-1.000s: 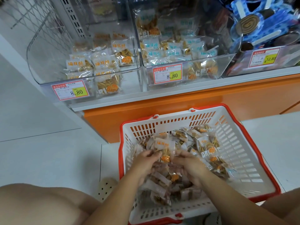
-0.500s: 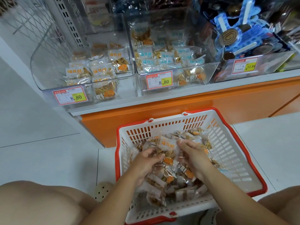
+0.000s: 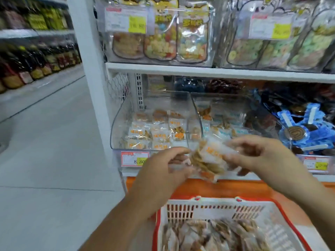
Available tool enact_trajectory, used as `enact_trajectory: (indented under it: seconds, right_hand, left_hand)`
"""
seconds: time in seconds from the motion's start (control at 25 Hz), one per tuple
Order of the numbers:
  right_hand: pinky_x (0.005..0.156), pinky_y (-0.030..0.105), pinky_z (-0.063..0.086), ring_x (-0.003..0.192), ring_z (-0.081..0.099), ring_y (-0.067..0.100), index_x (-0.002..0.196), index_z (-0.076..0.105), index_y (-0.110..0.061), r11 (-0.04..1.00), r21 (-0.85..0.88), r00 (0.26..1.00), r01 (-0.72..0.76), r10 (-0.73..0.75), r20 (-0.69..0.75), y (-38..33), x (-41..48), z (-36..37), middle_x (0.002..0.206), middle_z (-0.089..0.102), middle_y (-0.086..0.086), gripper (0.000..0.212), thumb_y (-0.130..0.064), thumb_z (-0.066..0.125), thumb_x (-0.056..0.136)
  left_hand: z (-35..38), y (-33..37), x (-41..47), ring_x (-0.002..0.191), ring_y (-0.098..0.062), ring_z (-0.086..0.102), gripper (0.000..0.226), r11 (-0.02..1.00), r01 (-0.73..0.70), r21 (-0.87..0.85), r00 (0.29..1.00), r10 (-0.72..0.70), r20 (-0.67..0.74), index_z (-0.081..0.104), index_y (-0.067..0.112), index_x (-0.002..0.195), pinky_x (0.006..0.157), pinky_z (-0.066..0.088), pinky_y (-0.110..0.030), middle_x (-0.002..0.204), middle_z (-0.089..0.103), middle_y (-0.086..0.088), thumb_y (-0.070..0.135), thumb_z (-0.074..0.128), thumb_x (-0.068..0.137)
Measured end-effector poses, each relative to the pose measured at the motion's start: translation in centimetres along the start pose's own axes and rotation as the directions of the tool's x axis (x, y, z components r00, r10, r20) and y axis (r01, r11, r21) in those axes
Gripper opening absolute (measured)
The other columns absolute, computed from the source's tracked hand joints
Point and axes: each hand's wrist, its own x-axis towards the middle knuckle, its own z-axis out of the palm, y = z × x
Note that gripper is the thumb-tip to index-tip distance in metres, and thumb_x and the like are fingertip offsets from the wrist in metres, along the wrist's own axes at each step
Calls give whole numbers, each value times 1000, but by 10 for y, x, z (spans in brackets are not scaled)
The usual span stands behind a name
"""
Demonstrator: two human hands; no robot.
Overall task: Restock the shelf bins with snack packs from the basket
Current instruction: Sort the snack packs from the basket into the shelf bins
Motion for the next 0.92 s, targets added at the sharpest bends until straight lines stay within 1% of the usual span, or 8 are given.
enact_trajectory:
  seconds: [0.12, 0.24, 0.32, 0.4, 0.56, 0.72, 0.84, 0.92]
  right_hand:
    - [44, 17, 49, 52, 68, 11, 90, 71, -18, 986, -152, 994, 73, -85, -69, -48, 63, 4, 64, 72, 4, 11, -14, 75, 81]
    - [57, 33, 59, 57, 71, 16, 87, 69, -15, 886, -456, 996, 76, -91, -11, -67, 133, 33, 65, 73, 5, 8, -15, 75, 83]
    - [72, 37, 59, 71, 72, 23, 90, 70, -9, 678, -728, 994, 107, -67, 84, -69, 170, 54, 76, 74, 9, 9, -17, 70, 86]
    - [75, 33, 55, 83, 69, 26, 101, 69, -5, 480, -869, 988, 124, 25, 155, -66, 198, 75, 87, 72, 10, 18, -19, 62, 91]
    - [71, 30, 58, 74, 70, 21, 110, 62, -5, 520, -854, 942, 27, 272, 195, -46, 236, 93, 83, 65, 5, 20, -3, 62, 90]
    - [67, 28, 60, 71, 70, 18, 99, 65, -9, 446, -893, 914, 58, 335, 227, -33, 252, 104, 80, 67, 5, 20, 5, 66, 84]
    - [55, 23, 53, 64, 66, 17, 91, 65, -12, 396, -912, 888, 109, 374, 269, -31, 255, 106, 72, 65, 2, 16, 0, 69, 83]
    - [56, 23, 48, 65, 60, 14, 97, 66, -13, 316, -936, 891, 155, 364, 271, -40, 257, 101, 80, 65, 2, 20, -8, 74, 80]
  left_hand:
    - [-54, -20, 22, 123, -1, 42, 50, 922, -12, 388, 965, 112, -236, 54, 41, 133, 103, 34, -23, 131, 54, 20, 45, 67, 85]
    - [-72, -52, 28, 130, -9, 37, 54, 910, 82, 406, 973, 15, -230, 52, 39, 136, 109, 31, -32, 139, 51, 14, 48, 66, 85]
    - [-72, -64, 30, 130, -8, 40, 54, 925, 74, 373, 979, 4, -204, 51, 40, 136, 109, 31, -29, 140, 50, 15, 47, 67, 85]
    - [-73, -73, 33, 129, -6, 41, 54, 928, 52, 369, 972, 39, -233, 49, 42, 137, 108, 31, -26, 140, 50, 17, 47, 65, 86]
    - [-78, -80, 39, 129, -3, 37, 56, 939, 53, 340, 967, 37, -253, 41, 46, 140, 104, 32, -22, 141, 45, 22, 50, 60, 88]
    - [-79, -85, 41, 131, -1, 34, 58, 947, 1, 321, 967, 81, -241, 37, 47, 142, 105, 30, -22, 142, 41, 26, 52, 57, 89]
    - [-77, -89, 41, 125, -10, 48, 58, 946, -19, 324, 970, 96, -223, 52, 40, 136, 101, 37, -32, 133, 55, 19, 44, 71, 82]
    - [-74, -96, 41, 105, -20, 64, 59, 933, -13, 360, 977, 89, -195, 67, 29, 121, 86, 50, -40, 113, 70, 9, 36, 87, 66]
